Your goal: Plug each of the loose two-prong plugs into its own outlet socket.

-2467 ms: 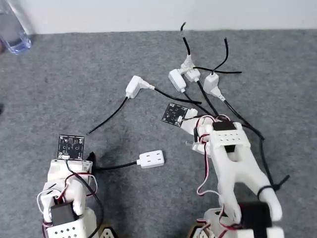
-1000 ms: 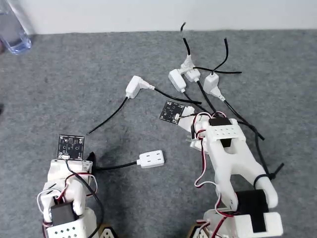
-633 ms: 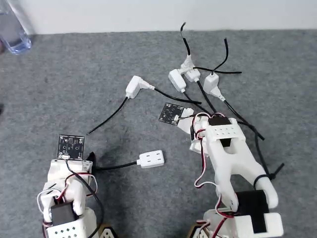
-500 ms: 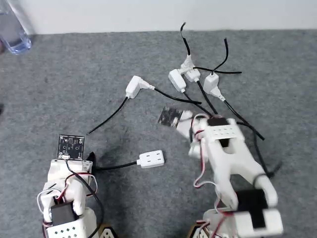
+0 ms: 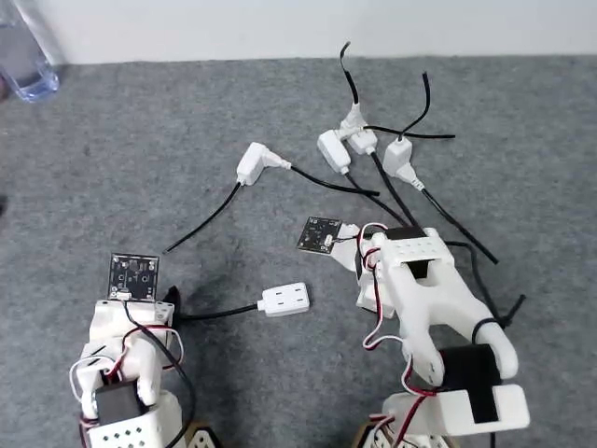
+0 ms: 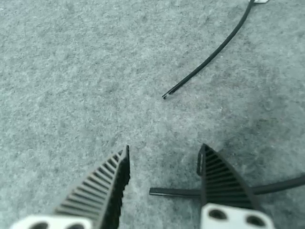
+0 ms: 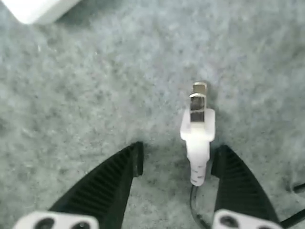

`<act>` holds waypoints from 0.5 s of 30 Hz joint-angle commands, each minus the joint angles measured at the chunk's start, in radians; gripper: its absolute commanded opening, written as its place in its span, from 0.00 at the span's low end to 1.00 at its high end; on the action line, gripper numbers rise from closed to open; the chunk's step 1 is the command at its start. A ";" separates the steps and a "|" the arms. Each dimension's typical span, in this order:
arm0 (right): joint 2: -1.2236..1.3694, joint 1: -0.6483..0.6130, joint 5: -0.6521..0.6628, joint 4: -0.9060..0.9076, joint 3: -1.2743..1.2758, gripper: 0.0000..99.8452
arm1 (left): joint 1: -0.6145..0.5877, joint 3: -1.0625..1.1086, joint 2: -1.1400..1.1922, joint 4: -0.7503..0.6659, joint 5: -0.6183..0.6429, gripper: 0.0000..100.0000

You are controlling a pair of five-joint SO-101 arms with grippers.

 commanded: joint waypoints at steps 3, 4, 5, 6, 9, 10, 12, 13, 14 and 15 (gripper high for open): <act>-0.007 -0.016 0.011 -0.015 -0.044 0.21 | 0.002 -0.005 -0.014 -0.020 -0.011 0.22; -0.007 -0.016 0.014 -0.025 -0.054 0.19 | 0.002 -0.005 -0.014 -0.020 -0.011 0.22; -0.005 -0.016 0.023 -0.033 -0.069 0.17 | 0.002 -0.005 -0.014 -0.020 -0.011 0.22; -0.001 -0.010 0.029 -0.036 -0.086 0.15 | 0.002 -0.005 -0.014 -0.020 -0.011 0.22; 0.002 -0.007 0.032 -0.035 -0.121 0.08 | 0.002 -0.005 -0.014 -0.020 -0.011 0.22; -0.001 -0.007 0.038 -0.035 -0.123 0.05 | 0.002 -0.005 -0.014 -0.020 -0.011 0.22; -0.001 -0.008 0.084 -0.035 -0.121 0.01 | 0.002 -0.005 -0.014 -0.020 -0.011 0.22; -0.001 -0.008 0.101 -0.033 -0.118 0.02 | 0.002 -0.005 -0.014 -0.020 -0.011 0.22; -0.001 -0.007 0.109 -0.031 -0.117 0.01 | 0.002 -0.005 -0.014 -0.020 -0.011 0.22; -0.002 -0.005 0.110 -0.031 -0.117 0.01 | 0.002 -0.005 -0.014 -0.020 -0.011 0.22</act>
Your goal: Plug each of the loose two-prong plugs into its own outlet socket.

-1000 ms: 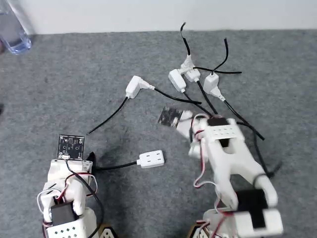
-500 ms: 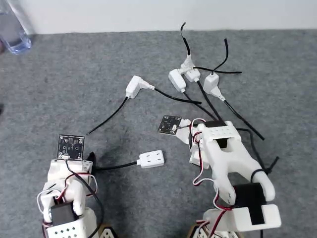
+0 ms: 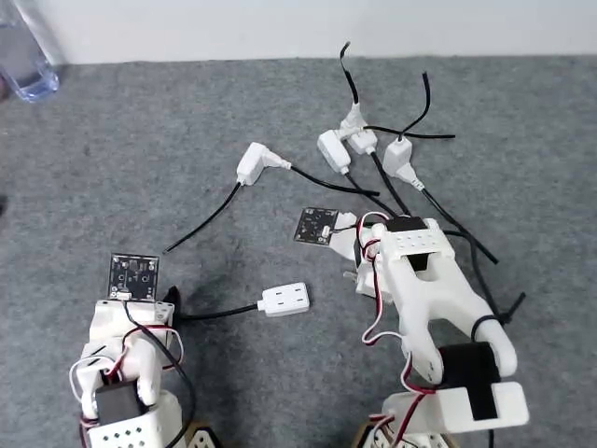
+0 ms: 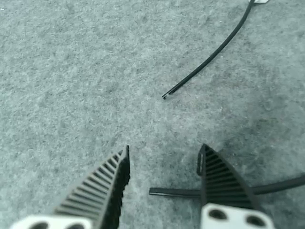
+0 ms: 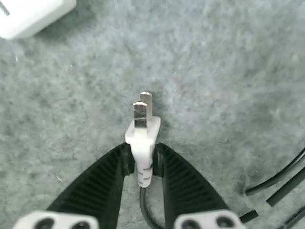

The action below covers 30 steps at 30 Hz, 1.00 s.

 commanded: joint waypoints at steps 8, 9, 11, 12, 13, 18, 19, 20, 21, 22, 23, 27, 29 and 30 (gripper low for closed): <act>-0.174 0.127 0.026 0.099 -0.106 0.01 | 0.002 -0.005 -0.014 -0.020 -0.011 0.22; -0.219 0.133 0.020 0.108 -0.098 0.01 | 0.002 -0.005 -0.014 -0.020 -0.011 0.22; -0.311 0.137 -0.021 0.114 -0.071 0.01 | 0.002 -0.005 -0.014 -0.020 -0.011 0.22; -0.361 0.134 -0.043 0.117 -0.054 0.01 | 0.002 -0.005 -0.014 -0.020 -0.011 0.22; -0.417 0.133 -0.060 0.116 -0.032 0.01 | 0.002 -0.005 -0.014 -0.020 -0.011 0.22; -0.679 0.139 -0.081 0.111 0.044 0.01 | 0.002 -0.005 -0.014 -0.017 -0.011 0.22; -0.723 0.140 -0.081 0.110 0.057 0.01 | 0.002 -0.005 -0.014 -0.017 -0.011 0.22; -0.766 0.142 -0.081 0.107 0.074 0.01 | 0.002 -0.005 -0.014 -0.017 -0.009 0.22; -0.808 0.142 -0.081 0.090 0.101 0.01 | 0.002 -0.005 -0.014 -0.017 -0.009 0.22; -0.848 0.143 -0.081 0.062 0.137 0.01 | 0.002 -0.005 -0.014 -0.015 -0.009 0.22; -0.885 0.147 -0.081 0.027 0.181 0.01 | 0.002 -0.005 -0.012 -0.015 -0.009 0.22; -1.029 0.219 -0.141 -0.199 0.382 0.01 | 0.002 -0.005 -0.012 -0.014 -0.008 0.22; -1.119 0.272 -0.164 -0.298 0.468 0.01 | 0.002 -0.005 -0.012 -0.014 -0.008 0.22; -1.171 0.298 -0.169 -0.334 0.508 0.01 | 0.002 -0.005 -0.012 -0.014 -0.008 0.22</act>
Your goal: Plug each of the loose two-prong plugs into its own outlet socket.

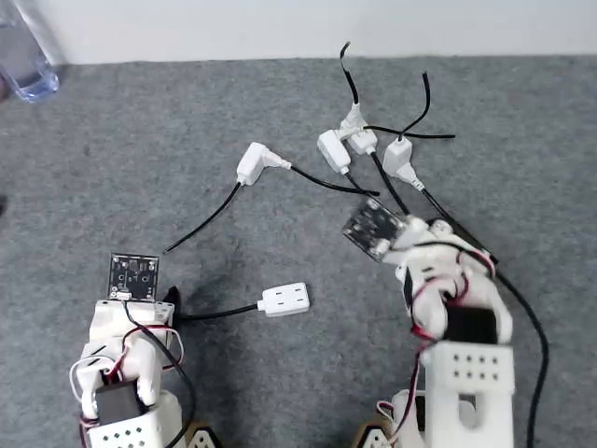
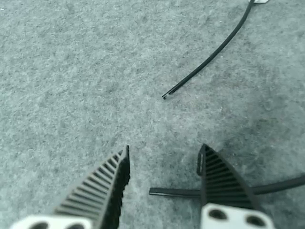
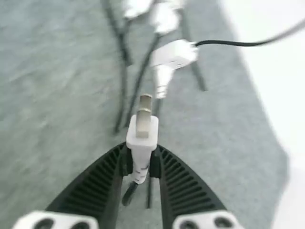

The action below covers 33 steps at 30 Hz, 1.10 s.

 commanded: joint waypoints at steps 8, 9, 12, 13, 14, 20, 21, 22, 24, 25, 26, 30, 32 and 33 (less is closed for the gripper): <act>-0.593 0.194 -0.040 -0.179 0.261 0.01 | 0.002 -0.005 -0.012 -0.015 -0.008 0.22; -0.645 0.202 -0.051 -0.174 0.269 0.01 | 0.002 -0.005 -0.012 -0.015 -0.008 0.22; -0.748 0.211 -0.115 -0.128 0.258 0.01 | 0.002 -0.005 -0.012 -0.015 -0.008 0.22; -0.740 0.211 -0.123 -0.117 0.239 0.01 | 0.002 -0.005 -0.012 -0.015 -0.008 0.22; -0.723 0.213 -0.124 -0.114 0.222 0.01 | 0.002 -0.005 -0.012 -0.015 -0.006 0.22; -0.636 0.249 -0.218 -0.119 0.140 0.01 | 0.002 -0.005 -0.012 -0.014 -0.006 0.22; -0.624 0.248 -0.221 -0.120 0.155 0.01 | 0.000 -0.005 -0.012 -0.014 -0.006 0.22; -0.616 0.239 -0.226 -0.128 0.178 0.01 | 0.000 -0.005 -0.012 -0.014 -0.006 0.22; -0.613 0.216 -0.224 -0.180 0.261 0.01 | 0.000 -0.005 -0.012 -0.012 -0.006 0.22; -0.613 0.213 -0.224 -0.220 0.311 0.01 | 0.000 -0.005 -0.012 -0.005 -0.006 0.22; -0.613 0.211 -0.224 -0.266 0.362 0.01 | 0.000 -0.005 -0.012 0.005 -0.006 0.22; -0.613 0.163 -0.224 -0.390 0.555 0.01 | 0.000 -0.005 -0.012 0.006 -0.006 0.22; -0.604 0.131 -0.226 -0.341 0.568 0.01 | 0.000 -0.005 -0.012 0.006 -0.006 0.22; -0.613 0.114 -0.226 -0.305 0.568 0.01 | 0.000 -0.005 -0.012 0.006 -0.006 0.22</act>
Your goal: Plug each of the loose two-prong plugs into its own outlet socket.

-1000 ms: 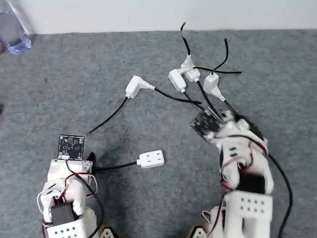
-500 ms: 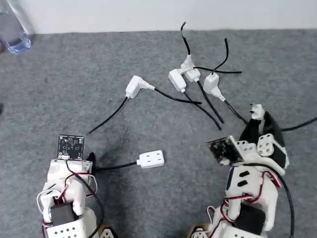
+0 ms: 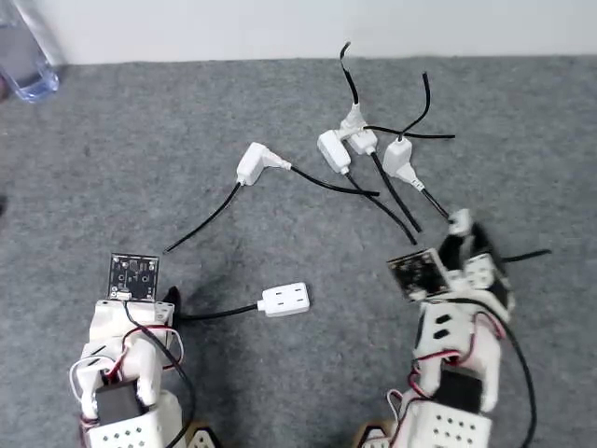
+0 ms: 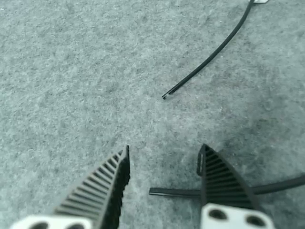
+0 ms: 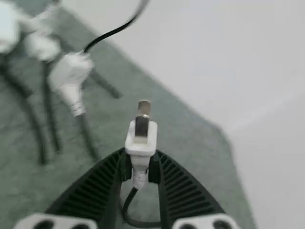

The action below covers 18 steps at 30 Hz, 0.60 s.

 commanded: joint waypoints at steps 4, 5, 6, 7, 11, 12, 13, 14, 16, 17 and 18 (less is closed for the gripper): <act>-0.051 -0.108 -0.034 0.142 0.017 0.01 | 0.000 -0.005 -0.012 0.006 -0.006 0.22; -0.062 -0.122 -0.044 0.171 0.015 0.01 | 0.000 -0.005 -0.012 0.006 -0.006 0.22; -0.076 -0.134 -0.052 0.203 0.014 0.01 | 0.000 -0.005 -0.012 0.006 -0.006 0.22; -0.090 -0.147 -0.054 0.231 0.014 0.01 | 0.000 -0.005 -0.012 0.006 -0.006 0.22; -0.136 -0.188 -0.054 0.306 0.012 0.01 | 0.000 -0.005 -0.012 0.006 -0.006 0.22; -0.136 -0.196 -0.054 0.312 0.012 0.01 | 0.000 -0.005 -0.012 0.006 -0.006 0.22; -0.133 -0.202 -0.054 0.315 0.012 0.01 | 0.000 -0.005 -0.012 0.006 -0.006 0.22; -0.133 -0.208 -0.052 0.315 0.012 0.01 | 0.000 -0.005 -0.012 0.006 -0.006 0.22; -0.133 -0.214 -0.048 0.317 0.012 0.01 | 0.000 -0.005 -0.012 0.006 -0.006 0.22; -0.131 -0.219 -0.048 0.317 0.012 0.01 | 0.000 -0.005 -0.012 0.006 -0.006 0.22; -0.131 -0.219 -0.049 0.318 0.012 0.02 | 0.000 -0.005 -0.012 0.006 -0.006 0.22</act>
